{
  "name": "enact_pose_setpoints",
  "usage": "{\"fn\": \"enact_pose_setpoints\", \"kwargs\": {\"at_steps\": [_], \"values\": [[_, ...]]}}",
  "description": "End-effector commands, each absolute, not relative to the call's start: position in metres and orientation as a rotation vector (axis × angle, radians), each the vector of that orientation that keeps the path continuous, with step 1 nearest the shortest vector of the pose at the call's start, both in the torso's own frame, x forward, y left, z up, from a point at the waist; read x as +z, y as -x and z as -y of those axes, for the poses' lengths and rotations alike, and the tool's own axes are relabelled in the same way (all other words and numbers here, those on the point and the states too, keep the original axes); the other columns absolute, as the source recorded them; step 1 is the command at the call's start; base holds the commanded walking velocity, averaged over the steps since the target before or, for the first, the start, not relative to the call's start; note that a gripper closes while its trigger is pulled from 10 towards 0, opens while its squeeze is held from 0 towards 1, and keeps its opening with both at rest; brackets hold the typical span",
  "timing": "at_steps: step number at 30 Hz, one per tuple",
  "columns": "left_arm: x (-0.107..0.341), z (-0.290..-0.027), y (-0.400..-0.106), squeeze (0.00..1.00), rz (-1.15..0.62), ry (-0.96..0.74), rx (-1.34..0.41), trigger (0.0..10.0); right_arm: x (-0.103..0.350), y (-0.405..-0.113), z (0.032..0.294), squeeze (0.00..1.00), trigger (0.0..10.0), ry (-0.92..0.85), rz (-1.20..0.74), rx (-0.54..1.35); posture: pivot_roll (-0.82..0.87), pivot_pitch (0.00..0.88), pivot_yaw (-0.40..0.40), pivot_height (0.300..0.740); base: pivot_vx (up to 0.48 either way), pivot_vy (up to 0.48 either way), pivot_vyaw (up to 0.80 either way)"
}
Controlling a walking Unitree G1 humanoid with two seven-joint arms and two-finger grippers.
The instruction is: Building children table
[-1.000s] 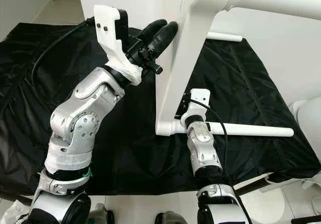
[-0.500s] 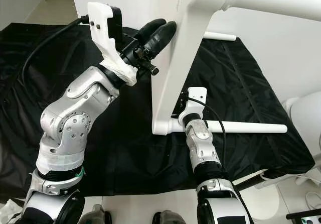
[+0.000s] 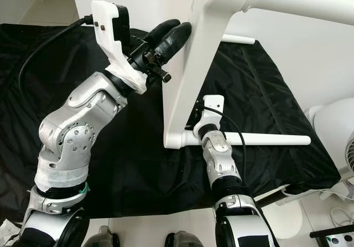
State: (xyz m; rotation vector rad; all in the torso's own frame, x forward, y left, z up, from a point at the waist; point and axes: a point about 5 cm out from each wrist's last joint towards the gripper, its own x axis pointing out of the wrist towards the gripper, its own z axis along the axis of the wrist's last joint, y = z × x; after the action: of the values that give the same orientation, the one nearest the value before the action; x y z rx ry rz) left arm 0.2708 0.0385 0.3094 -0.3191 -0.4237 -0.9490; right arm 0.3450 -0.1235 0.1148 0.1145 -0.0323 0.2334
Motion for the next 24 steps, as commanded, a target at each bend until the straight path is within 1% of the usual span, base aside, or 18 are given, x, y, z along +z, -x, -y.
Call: {"fn": "enact_pose_setpoints", "kwargs": {"at_steps": [1,4,7,10,13,16,19,21,23,24], "values": [[0.320,-0.023,-0.256,0.00,0.481,0.279,-1.133,10.0,0.091,-0.333,0.086,0.00,10.0,-0.127,-0.075,0.389,0.10,0.073,-0.070,0.740,0.000,0.000,0.00],[0.322,-0.025,-0.255,0.00,0.487,0.282,-1.118,10.0,0.094,-0.330,0.075,0.00,10.0,-0.123,-0.061,0.431,0.09,0.080,-0.074,0.740,0.000,0.000,0.00],[0.322,-0.026,-0.255,0.00,0.487,0.285,-1.110,10.0,0.095,-0.330,0.072,0.00,10.0,-0.122,-0.057,0.446,0.09,0.082,-0.080,0.740,0.000,0.000,0.00],[0.325,-0.030,-0.256,0.00,0.499,0.291,-1.073,10.0,0.099,-0.328,0.060,0.00,10.0,-0.115,-0.042,0.497,0.09,0.084,-0.089,0.740,0.000,0.000,0.00],[0.325,-0.031,-0.256,0.00,0.501,0.292,-1.063,10.0,0.100,-0.328,0.057,0.00,10.0,-0.112,-0.036,0.509,0.09,0.085,-0.092,0.740,0.000,0.000,0.00],[0.327,-0.034,-0.257,0.00,0.505,0.305,-1.041,10.0,0.103,-0.325,0.048,0.00,10.0,-0.108,-0.022,0.558,0.10,0.086,-0.098,0.740,0.000,0.000,0.00],[0.327,-0.034,-0.257,0.00,0.505,0.305,-1.041,10.0,0.103,-0.325,0.048,0.00,10.0,-0.108,-0.022,0.558,0.10,0.086,-0.098,0.740,0.000,0.000,0.00],[0.328,-0.037,-0.259,0.00,0.506,0.323,-1.023,10.0,0.106,-0.321,0.039,0.00,10.0,-0.099,-0.006,0.615,0.09,0.086,-0.100,0.740,0.000,0.000,0.00],[0.328,-0.037,-0.259,0.00,0.506,0.323,-1.023,10.0,0.106,-0.321,0.039,0.00,10.0,-0.099,-0.006,0.615,0.09,0.086,-0.100,0.740,0.000,0.000,0.00],[0.328,-0.038,-0.259,0.00,0.504,0.329,-1.020,10.0,0.107,-0.316,0.034,0.00,10.0,-0.099,0.007,0.664,0.09,0.087,-0.101,0.740,0.000,0.000,0.00]]}}
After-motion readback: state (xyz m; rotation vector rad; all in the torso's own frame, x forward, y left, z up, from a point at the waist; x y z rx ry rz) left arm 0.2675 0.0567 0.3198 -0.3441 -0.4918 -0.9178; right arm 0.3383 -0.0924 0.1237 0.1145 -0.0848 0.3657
